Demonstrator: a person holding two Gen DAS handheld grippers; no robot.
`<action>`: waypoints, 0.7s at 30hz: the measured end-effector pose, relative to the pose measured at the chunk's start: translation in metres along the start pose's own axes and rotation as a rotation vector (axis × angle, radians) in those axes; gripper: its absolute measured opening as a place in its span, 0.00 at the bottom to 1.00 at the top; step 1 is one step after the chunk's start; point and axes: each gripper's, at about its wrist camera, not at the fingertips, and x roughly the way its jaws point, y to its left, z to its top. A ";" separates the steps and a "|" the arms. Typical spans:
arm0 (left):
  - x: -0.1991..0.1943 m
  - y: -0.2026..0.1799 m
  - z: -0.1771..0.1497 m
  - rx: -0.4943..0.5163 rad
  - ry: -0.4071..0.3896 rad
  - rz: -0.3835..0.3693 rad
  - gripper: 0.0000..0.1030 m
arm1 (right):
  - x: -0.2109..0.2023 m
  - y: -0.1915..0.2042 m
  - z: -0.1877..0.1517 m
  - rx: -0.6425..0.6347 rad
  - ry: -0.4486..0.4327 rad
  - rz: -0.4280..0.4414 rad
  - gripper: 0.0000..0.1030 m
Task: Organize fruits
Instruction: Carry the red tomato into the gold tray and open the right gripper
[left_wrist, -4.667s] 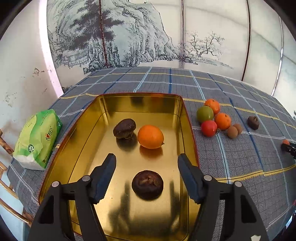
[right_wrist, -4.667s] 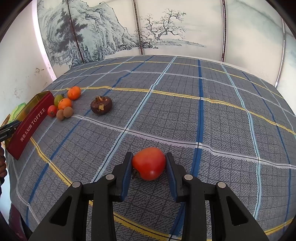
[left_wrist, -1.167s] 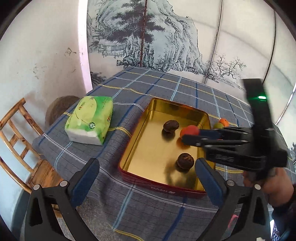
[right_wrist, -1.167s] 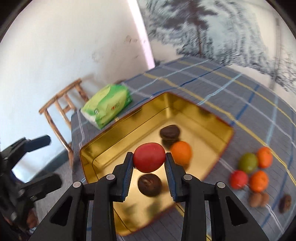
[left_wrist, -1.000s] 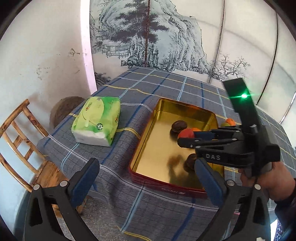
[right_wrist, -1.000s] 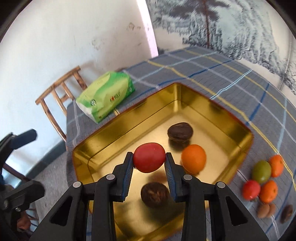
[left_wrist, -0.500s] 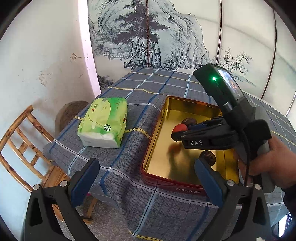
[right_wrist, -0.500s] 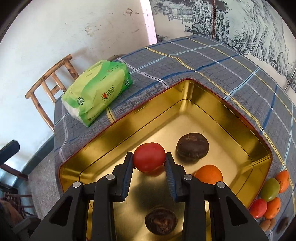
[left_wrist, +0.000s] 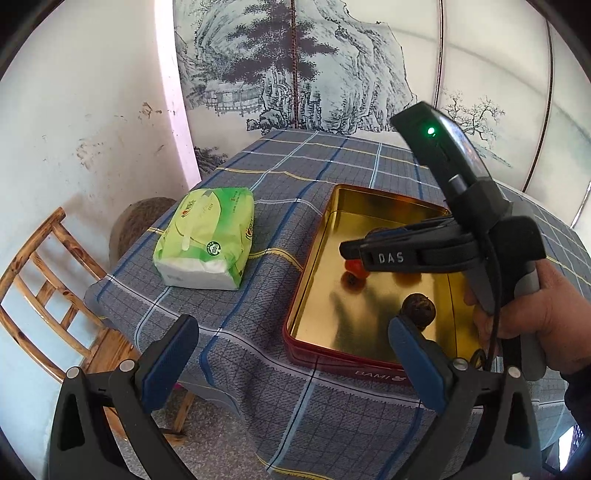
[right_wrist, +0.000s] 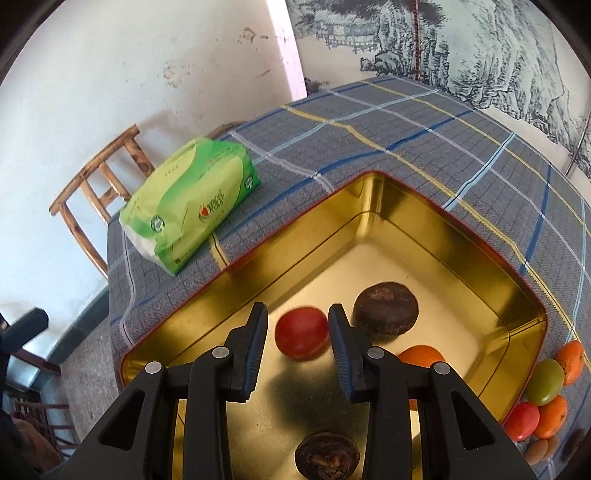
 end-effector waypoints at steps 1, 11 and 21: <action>0.000 -0.001 0.000 0.001 0.000 0.000 0.99 | -0.002 0.000 0.000 0.003 -0.010 0.002 0.35; -0.003 -0.015 0.000 0.025 0.001 0.005 0.99 | -0.050 -0.001 -0.018 0.032 -0.187 0.074 0.35; -0.012 -0.037 0.000 0.086 -0.021 -0.003 0.99 | -0.115 -0.046 -0.112 0.083 -0.284 -0.085 0.36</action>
